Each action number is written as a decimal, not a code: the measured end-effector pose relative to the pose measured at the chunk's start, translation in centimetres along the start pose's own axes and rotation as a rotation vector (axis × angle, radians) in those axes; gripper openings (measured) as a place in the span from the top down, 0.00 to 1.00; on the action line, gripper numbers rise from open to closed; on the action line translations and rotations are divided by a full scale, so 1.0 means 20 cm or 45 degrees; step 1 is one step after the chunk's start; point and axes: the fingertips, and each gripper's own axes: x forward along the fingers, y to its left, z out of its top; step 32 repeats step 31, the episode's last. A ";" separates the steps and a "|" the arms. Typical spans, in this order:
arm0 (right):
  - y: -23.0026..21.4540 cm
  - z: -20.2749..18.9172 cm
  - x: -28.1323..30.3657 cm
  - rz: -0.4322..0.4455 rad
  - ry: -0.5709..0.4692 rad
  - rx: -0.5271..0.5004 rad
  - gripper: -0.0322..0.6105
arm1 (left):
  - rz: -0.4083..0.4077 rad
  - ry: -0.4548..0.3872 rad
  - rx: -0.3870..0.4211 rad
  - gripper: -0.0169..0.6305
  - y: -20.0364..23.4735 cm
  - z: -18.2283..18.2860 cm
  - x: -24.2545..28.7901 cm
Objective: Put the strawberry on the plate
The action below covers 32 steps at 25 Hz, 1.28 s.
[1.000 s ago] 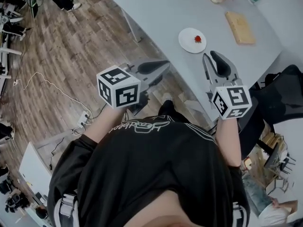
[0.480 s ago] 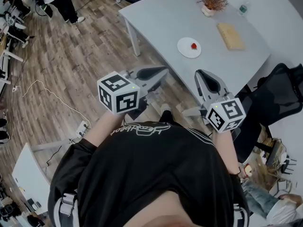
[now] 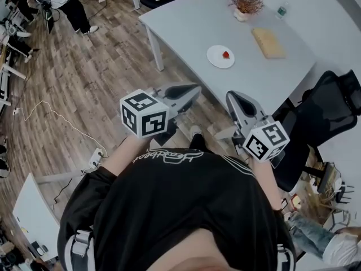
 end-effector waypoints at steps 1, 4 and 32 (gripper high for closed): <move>0.01 -0.01 0.00 0.005 0.004 0.002 0.93 | 0.000 -0.001 -0.001 0.96 0.00 -0.01 0.00; 0.03 -0.04 -0.01 0.015 0.024 -0.004 0.94 | -0.008 0.001 -0.001 0.96 -0.02 -0.02 0.00; -0.06 -0.09 0.02 -0.003 0.067 -0.010 0.94 | -0.021 0.009 -0.036 0.96 0.02 -0.05 0.10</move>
